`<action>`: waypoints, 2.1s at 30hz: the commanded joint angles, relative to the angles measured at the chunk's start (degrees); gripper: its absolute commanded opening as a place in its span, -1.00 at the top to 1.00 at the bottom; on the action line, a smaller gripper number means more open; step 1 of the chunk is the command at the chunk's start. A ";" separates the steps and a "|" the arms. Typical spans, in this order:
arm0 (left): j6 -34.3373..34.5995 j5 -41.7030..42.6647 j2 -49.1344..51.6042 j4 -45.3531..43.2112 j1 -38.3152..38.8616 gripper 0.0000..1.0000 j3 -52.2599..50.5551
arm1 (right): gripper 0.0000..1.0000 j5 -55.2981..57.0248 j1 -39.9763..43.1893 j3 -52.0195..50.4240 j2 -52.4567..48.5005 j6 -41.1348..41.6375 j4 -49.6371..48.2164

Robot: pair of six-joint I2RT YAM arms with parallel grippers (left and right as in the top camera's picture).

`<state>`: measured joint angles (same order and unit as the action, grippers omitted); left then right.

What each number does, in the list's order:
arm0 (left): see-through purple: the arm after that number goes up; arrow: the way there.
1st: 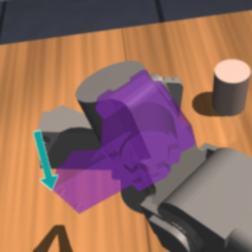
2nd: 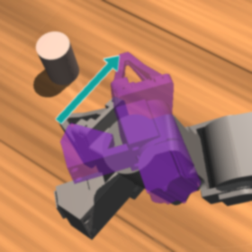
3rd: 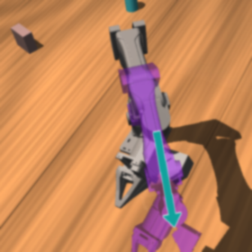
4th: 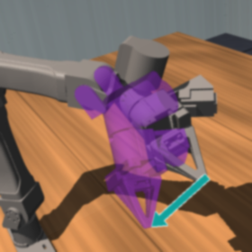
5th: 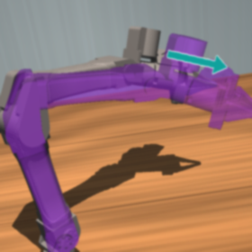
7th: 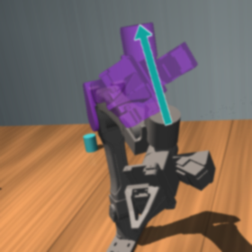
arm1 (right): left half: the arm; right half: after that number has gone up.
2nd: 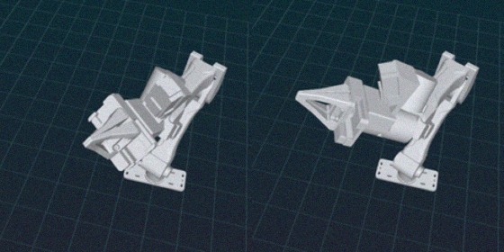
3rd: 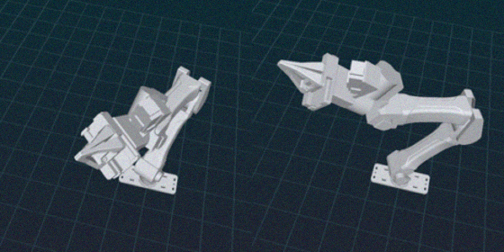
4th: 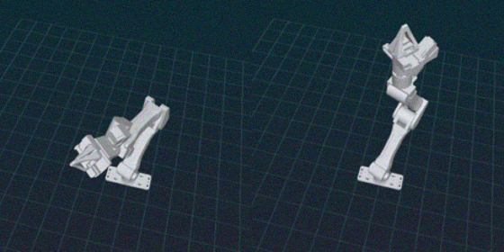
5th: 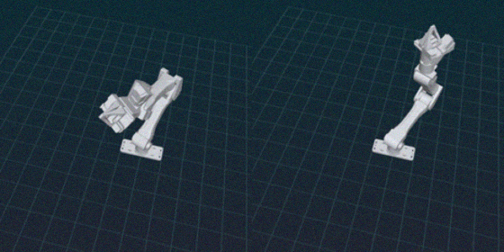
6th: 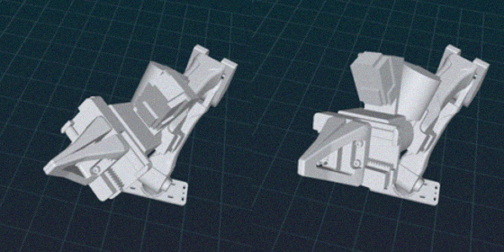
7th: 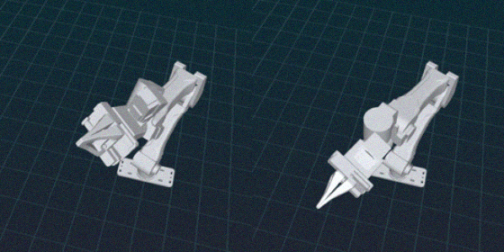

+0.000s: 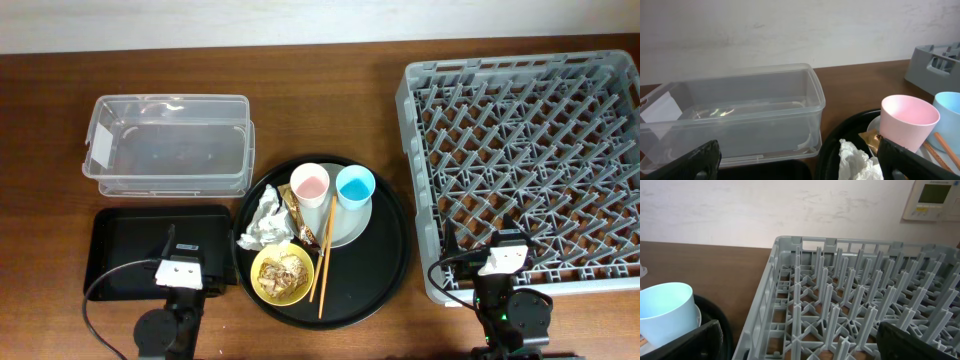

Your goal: Sort waste into correct bins and load items into the dishwasher rack

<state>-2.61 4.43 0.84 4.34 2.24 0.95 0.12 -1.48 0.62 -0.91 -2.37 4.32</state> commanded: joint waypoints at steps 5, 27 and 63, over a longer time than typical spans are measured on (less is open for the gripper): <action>-0.94 -0.39 -0.44 0.02 0.22 -0.98 -0.44 | -0.98 0.13 0.42 -0.31 0.55 0.09 0.26; -0.94 -0.39 -0.44 0.04 0.22 -0.98 -0.44 | -0.97 0.13 0.42 -0.31 0.55 0.09 0.26; 4.87 28.24 49.66 50.71 0.24 -0.98 68.08 | -0.97 0.13 0.42 -0.31 0.55 0.09 0.26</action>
<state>1.78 25.89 46.63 54.28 2.31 67.59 0.12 -1.48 0.62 -0.80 -2.39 4.29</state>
